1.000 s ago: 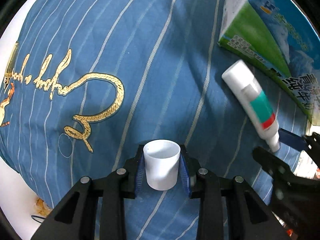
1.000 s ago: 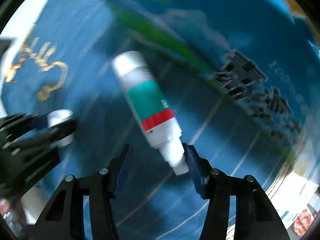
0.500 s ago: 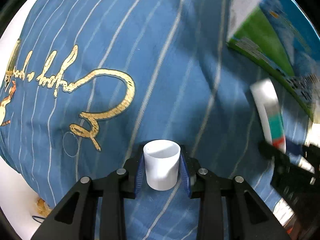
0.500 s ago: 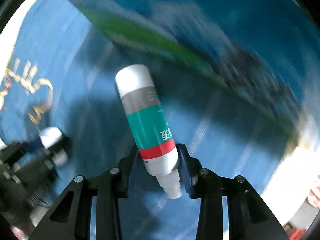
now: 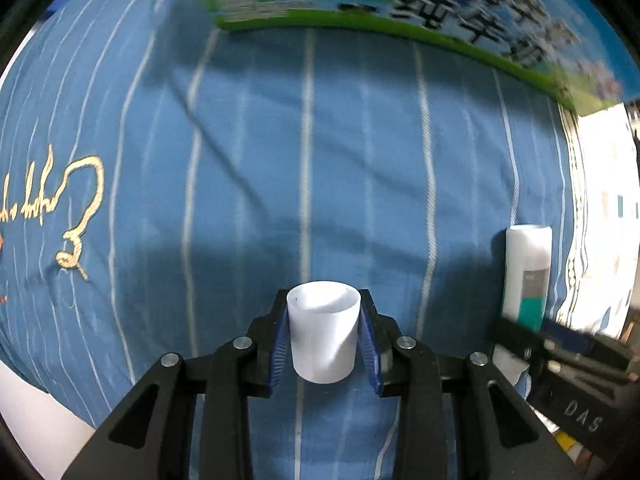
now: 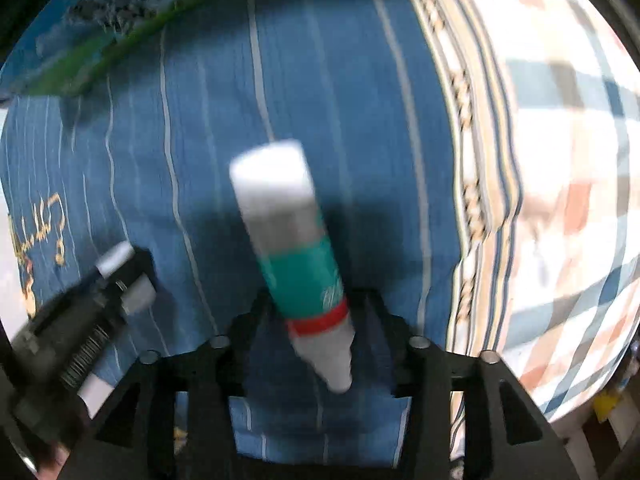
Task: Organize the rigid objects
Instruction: 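Carry the white cup and spray bottle into the box and open both tools, then withdraw both open tools up from the box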
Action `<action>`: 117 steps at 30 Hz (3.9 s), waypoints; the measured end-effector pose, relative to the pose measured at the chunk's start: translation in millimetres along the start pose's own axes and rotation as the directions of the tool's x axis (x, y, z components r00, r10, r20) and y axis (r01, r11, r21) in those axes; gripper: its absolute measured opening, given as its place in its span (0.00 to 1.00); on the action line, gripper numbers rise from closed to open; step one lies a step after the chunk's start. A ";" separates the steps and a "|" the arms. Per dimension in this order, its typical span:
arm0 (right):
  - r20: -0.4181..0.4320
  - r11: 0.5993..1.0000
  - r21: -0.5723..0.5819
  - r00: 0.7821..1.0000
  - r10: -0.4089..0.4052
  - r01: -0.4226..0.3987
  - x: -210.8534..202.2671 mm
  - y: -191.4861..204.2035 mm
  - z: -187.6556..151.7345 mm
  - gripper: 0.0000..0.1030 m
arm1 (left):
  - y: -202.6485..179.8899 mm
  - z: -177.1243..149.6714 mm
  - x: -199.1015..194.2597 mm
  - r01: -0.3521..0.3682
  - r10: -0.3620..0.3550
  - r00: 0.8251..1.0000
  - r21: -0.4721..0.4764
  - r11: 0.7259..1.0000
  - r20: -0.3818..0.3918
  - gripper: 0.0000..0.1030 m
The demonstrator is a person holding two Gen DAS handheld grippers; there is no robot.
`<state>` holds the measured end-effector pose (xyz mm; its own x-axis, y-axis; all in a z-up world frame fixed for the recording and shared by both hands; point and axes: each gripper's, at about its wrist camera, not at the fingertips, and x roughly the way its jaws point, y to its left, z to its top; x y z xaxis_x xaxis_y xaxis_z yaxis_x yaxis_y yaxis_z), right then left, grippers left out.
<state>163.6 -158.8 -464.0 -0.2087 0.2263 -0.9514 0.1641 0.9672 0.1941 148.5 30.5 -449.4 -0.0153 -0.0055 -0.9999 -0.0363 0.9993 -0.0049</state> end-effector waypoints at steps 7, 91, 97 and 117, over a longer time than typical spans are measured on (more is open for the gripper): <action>0.052 0.975 -0.102 0.980 -0.192 0.196 0.2 38.4 8.6 0.38 | -18.5 1.3 4.7 -0.028 0.028 1.000 0.027 0.999 -0.005 0.28; 0.258 0.942 0.038 0.908 -0.331 0.333 -110.5 26.5 237.8 0.46 | -40.3 246.3 -59.4 0.015 -0.014 0.999 0.016 1.000 -0.045 0.51; 0.268 0.953 0.019 0.917 -0.295 0.301 -118.3 29.6 223.7 0.46 | -47.8 231.5 -91.1 0.009 -0.009 1.000 0.028 1.000 0.023 0.54; 0.312 0.981 -0.058 0.937 -0.156 0.183 -134.2 44.7 178.8 1.00 | -43.1 203.8 -166.0 -0.021 0.009 0.978 0.052 0.998 0.207 0.98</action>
<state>371.3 -166.7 -370.4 0.0800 0.0251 -0.9965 0.0668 0.9973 0.0304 356.2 -4.3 -286.3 0.1918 0.0114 -0.9814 0.0163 0.9998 0.0148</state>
